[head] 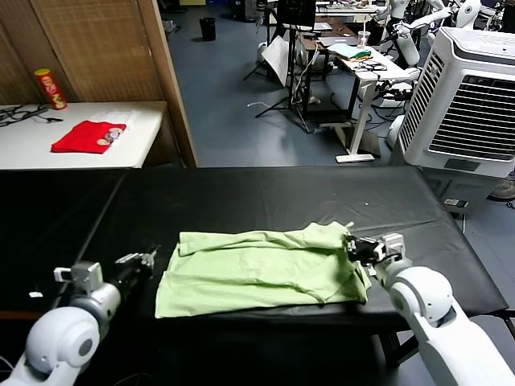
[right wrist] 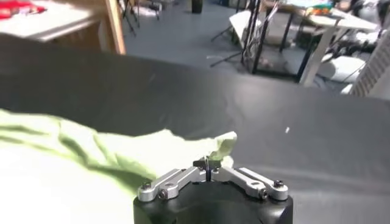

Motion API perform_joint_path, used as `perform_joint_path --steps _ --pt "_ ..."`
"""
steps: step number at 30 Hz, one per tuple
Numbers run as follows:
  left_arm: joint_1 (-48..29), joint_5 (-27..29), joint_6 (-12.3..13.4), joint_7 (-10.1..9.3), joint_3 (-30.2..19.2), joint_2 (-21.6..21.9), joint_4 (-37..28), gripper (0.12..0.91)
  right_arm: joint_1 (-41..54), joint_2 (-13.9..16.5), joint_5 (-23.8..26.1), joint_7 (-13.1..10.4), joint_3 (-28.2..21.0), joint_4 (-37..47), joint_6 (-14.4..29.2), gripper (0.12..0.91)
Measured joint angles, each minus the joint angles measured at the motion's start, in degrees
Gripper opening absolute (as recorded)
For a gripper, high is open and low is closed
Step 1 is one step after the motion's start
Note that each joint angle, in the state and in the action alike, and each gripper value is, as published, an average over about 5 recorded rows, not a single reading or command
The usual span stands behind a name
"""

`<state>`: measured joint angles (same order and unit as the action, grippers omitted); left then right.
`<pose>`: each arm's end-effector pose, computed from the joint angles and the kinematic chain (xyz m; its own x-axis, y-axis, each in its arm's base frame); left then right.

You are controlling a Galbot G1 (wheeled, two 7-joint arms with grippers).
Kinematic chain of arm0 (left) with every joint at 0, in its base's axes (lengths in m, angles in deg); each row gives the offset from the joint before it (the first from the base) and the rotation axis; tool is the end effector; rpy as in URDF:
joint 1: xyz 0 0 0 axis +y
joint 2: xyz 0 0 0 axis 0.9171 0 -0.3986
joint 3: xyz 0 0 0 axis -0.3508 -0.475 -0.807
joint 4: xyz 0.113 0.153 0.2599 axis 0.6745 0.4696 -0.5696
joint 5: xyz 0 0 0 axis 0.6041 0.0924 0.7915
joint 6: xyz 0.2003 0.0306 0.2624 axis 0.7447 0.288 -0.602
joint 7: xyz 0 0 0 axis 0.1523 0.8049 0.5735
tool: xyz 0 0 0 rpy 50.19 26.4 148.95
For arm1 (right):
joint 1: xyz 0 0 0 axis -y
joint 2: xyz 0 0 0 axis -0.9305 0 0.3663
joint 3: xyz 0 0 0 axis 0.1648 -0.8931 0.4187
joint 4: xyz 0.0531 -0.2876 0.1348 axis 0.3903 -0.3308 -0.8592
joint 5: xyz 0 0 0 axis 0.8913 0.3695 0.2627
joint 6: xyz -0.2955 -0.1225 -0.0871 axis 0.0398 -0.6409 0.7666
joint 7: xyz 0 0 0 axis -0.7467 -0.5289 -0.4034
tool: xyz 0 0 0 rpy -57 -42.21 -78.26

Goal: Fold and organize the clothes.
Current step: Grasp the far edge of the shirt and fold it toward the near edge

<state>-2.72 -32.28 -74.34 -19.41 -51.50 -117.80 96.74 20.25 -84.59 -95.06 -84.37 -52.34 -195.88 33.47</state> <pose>0.2223 0.1030 -0.1908 -0.8840 0.1388 0.4464 0.1131 0.9900 -0.0840 0.3025 -0.0665 -0.2107 -0.8371 -0.1928 0.5119 -0.2590 0.9640 -0.0605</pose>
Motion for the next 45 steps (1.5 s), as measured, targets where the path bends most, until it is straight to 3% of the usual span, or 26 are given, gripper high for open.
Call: perform_joint_path --steps 10,13,16,32,35,42,45 --pt "-6.15 1.16 0.7 1.61 -4.79 -2.12 -5.87 0.704 0.78 -1.07 0.59 0.16 -0.69 1.22 0.02 0.121" --pt "-7.35 1.51 0.85 2.14 -6.06 -2.56 -7.66 0.783 0.94 -1.32 0.67 0.16 -0.8 1.28 0.01 0.121" --pt "-8.41 1.47 0.88 2.45 -7.23 -2.88 -9.38 0.796 0.84 -1.58 0.81 0.16 -0.83 1.27 0.01 0.121" --pt "-11.16 -2.0 1.05 2.11 -8.79 -4.44 -16.02 0.708 0.64 -1.62 1.04 0.28 -0.56 1.54 0.26 0.121" --pt "-11.38 -2.29 1.18 2.11 -8.76 -4.54 -16.29 0.624 0.64 -1.66 1.07 0.31 -0.56 1.66 0.32 0.121" --pt "-11.99 -2.4 1.31 2.17 -8.93 -4.72 -16.74 0.265 0.62 -1.63 1.09 0.38 -0.34 1.51 0.37 0.121" --pt "-12.18 -2.36 1.31 2.18 -9.03 -4.79 -17.09 0.186 0.58 -1.59 1.09 0.39 -0.19 1.28 0.37 0.121"
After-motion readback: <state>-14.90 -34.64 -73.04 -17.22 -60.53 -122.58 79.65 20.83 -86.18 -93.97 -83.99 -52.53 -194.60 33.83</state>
